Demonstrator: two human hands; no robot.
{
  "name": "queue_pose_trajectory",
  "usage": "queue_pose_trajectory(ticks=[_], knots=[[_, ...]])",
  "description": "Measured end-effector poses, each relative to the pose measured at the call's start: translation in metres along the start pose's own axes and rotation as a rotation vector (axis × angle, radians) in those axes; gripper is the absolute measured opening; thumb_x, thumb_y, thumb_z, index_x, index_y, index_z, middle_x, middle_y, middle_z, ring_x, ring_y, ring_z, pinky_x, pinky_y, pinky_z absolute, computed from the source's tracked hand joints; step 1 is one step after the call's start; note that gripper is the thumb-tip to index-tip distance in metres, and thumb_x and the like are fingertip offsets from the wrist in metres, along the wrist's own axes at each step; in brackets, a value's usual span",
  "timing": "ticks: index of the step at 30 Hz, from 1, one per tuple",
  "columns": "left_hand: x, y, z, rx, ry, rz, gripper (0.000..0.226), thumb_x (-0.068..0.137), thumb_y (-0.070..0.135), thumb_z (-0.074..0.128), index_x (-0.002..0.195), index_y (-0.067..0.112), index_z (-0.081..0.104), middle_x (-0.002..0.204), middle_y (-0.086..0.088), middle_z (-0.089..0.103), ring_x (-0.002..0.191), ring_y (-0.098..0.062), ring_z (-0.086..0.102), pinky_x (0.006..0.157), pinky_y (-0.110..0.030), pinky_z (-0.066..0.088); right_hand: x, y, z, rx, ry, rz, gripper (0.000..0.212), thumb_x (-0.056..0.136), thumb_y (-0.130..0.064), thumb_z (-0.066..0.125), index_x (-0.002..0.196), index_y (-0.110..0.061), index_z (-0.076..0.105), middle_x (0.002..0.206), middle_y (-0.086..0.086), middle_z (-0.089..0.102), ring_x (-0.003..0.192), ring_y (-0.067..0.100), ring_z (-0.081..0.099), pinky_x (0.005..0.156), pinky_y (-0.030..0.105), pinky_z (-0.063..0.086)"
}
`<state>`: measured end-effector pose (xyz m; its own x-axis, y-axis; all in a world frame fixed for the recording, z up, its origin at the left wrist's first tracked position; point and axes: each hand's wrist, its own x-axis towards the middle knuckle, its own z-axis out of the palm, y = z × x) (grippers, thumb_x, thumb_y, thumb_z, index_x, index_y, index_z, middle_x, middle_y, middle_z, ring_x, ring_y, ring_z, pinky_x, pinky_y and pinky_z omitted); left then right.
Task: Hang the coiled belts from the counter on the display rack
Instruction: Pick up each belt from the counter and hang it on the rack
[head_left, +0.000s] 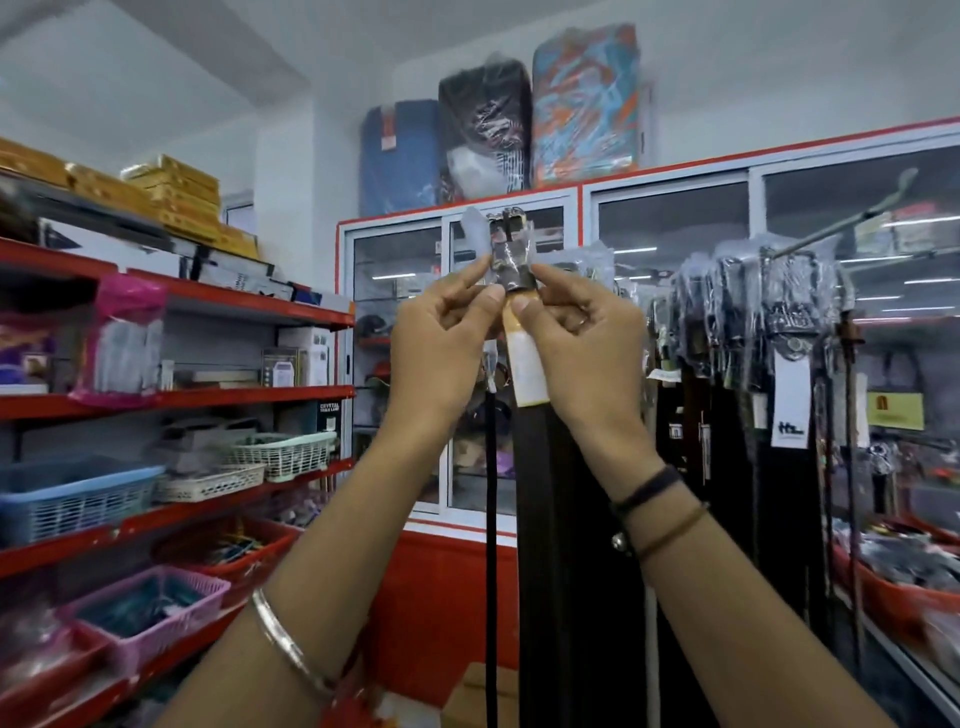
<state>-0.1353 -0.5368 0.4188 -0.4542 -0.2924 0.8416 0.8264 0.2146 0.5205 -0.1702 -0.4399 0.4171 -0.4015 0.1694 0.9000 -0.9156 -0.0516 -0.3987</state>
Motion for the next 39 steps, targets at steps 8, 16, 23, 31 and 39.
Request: queue_pose_trajectory(ticks=[8,16,23,31,39], knots=[[0.01,-0.012,-0.002,0.003,0.0,-0.027,0.036,0.091,0.009,0.058,0.127,0.008,0.059,0.123,-0.017,0.067,0.109,-0.025,0.067,0.09,-0.035,0.057,0.006,0.014,0.008,-0.011,0.013,0.029,0.036,0.08,-0.01,0.072,0.115,-0.005,0.067,0.1,0.002,0.071,0.08,0.008,0.069,0.08,0.022,0.058],[0.009,-0.01,-0.002,0.072,0.014,-0.044,0.035,0.092,0.011,0.058,0.126,0.008,0.06,0.116,-0.02,0.07,0.104,-0.031,0.068,0.09,-0.046,0.057,0.006,0.01,0.007,-0.046,0.011,0.073,0.034,0.078,-0.013,0.073,0.112,-0.007,0.069,0.091,0.003,0.075,0.078,0.01,0.071,0.078,0.028,0.06],[0.017,-0.006,-0.009,0.118,0.006,-0.069,0.029,0.093,0.011,0.055,0.119,0.006,0.064,0.077,-0.006,0.07,0.066,-0.013,0.065,0.069,-0.035,0.059,0.015,0.0,0.013,-0.1,-0.01,0.118,0.025,0.074,-0.013,0.071,0.099,-0.008,0.074,0.071,-0.009,0.067,0.08,0.018,0.072,0.08,0.043,0.06],[0.014,-0.035,0.002,0.224,-0.091,-0.072,0.035,0.092,0.01,0.056,0.127,0.01,0.059,0.117,-0.01,0.071,0.094,-0.016,0.07,0.096,-0.042,0.054,0.005,0.031,-0.001,-0.225,-0.009,0.042,0.035,0.081,-0.01,0.07,0.115,-0.005,0.066,0.106,0.009,0.072,0.074,-0.002,0.062,0.075,0.006,0.052],[0.008,-0.068,0.02,0.273,-0.096,-0.057,0.044,0.091,0.013,0.054,0.133,0.026,0.053,0.105,-0.01,0.072,0.093,-0.029,0.069,0.09,-0.053,0.055,0.005,0.049,-0.022,-0.352,-0.087,0.01,0.034,0.085,-0.009,0.066,0.119,-0.012,0.065,0.109,0.005,0.071,0.09,0.013,0.067,0.087,0.027,0.056]])
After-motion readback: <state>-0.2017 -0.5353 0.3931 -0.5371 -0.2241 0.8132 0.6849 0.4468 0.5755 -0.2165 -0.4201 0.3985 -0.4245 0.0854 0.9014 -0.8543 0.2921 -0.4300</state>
